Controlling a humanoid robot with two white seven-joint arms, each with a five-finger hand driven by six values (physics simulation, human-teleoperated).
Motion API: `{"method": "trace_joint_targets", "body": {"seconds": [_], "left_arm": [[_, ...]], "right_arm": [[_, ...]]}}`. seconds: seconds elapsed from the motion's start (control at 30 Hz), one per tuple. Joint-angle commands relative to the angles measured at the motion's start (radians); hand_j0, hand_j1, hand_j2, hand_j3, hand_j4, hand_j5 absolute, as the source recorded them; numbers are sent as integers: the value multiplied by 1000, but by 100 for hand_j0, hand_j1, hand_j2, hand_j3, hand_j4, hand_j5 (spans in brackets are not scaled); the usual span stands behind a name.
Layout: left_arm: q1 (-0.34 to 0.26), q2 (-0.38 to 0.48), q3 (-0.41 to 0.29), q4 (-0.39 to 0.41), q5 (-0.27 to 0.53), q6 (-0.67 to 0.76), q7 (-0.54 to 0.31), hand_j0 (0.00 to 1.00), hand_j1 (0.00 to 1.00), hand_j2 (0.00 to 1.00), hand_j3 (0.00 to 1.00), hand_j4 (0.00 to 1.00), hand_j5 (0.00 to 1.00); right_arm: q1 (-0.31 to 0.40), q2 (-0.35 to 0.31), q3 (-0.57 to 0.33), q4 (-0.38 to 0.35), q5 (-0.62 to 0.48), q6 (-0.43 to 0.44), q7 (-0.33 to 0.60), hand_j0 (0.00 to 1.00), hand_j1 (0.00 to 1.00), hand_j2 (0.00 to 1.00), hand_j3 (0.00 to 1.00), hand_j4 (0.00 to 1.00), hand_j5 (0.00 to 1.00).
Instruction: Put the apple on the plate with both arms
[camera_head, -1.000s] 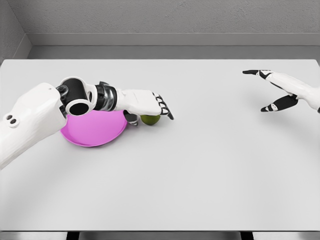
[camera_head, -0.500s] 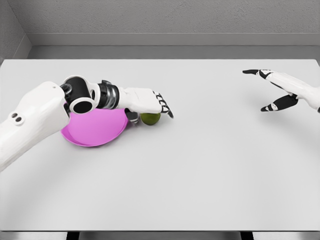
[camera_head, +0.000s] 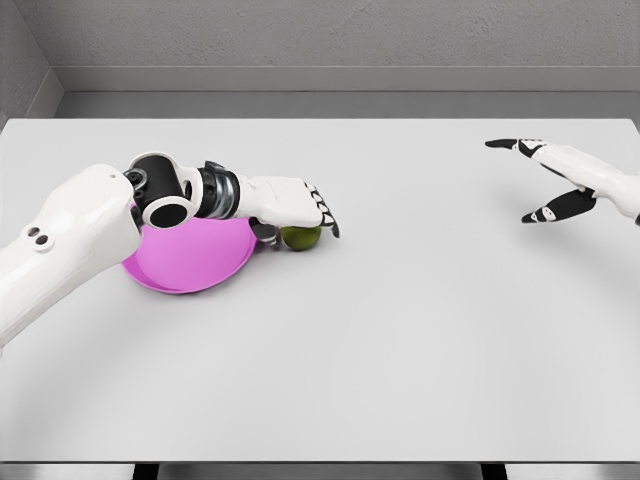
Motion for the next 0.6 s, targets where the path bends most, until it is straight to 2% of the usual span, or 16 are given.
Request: {"method": "trace_joint_targets", "body": {"seconds": [0.0,0.3,0.43,0.57], "left_arm": [[0,0,1,0,0,-1,0,83,83,83,83,83,83],[2,0,-14,-1,-1,-5,2,76,76,76,76,76,76],[0,0,-14,-4,-1,-10,2,67,67,67,67,67,67],[0,0,-14,-8,-1,-11,2,64,64,64,64,64,64]], "right_arm": [[0,-1,0,-1,-8,3,0,100,100,100,100,100,100],[2,-1,0,1,-6,3,0,100,100,100,100,100,100],[2,-1,0,-1,-6,3,0,100,100,100,100,100,100],[0,-1,0,-1,-8,3,0,100,100,100,100,100,100]]}}
